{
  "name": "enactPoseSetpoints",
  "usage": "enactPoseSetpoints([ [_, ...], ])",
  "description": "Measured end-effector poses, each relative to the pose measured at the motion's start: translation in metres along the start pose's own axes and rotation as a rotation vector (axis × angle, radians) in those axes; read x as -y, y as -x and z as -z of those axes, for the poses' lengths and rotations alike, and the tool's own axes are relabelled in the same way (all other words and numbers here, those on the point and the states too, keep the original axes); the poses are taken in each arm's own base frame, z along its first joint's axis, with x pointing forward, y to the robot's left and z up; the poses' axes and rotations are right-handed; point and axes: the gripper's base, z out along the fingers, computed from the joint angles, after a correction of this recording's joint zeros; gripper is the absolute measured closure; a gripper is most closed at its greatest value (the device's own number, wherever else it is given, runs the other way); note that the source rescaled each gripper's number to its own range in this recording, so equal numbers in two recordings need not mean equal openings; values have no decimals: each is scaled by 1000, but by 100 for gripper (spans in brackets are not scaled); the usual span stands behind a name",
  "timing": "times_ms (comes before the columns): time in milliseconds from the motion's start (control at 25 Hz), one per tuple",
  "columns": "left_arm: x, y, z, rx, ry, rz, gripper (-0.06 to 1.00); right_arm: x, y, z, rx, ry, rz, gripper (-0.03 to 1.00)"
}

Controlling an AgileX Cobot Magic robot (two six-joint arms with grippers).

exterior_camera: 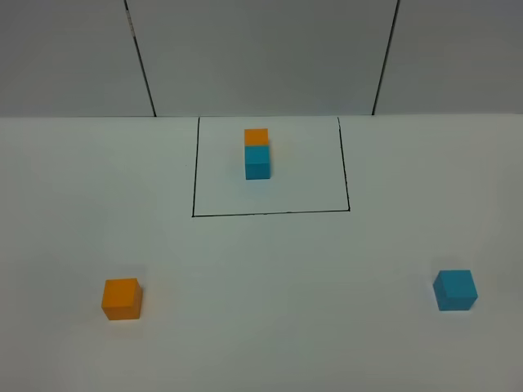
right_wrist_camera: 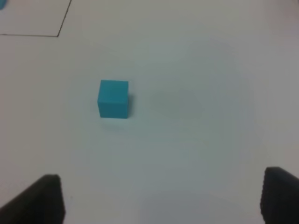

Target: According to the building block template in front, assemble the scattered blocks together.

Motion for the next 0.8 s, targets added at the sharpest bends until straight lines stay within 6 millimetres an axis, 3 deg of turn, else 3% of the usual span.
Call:
enactPoseSetpoints([
  [600, -1, 1, 0, -3, 13, -5, 25, 0, 0, 0, 0, 0, 0, 24],
  [800, -5, 33, -7, -97, 39, 10, 25, 0, 0, 0, 0, 0, 0, 24],
])
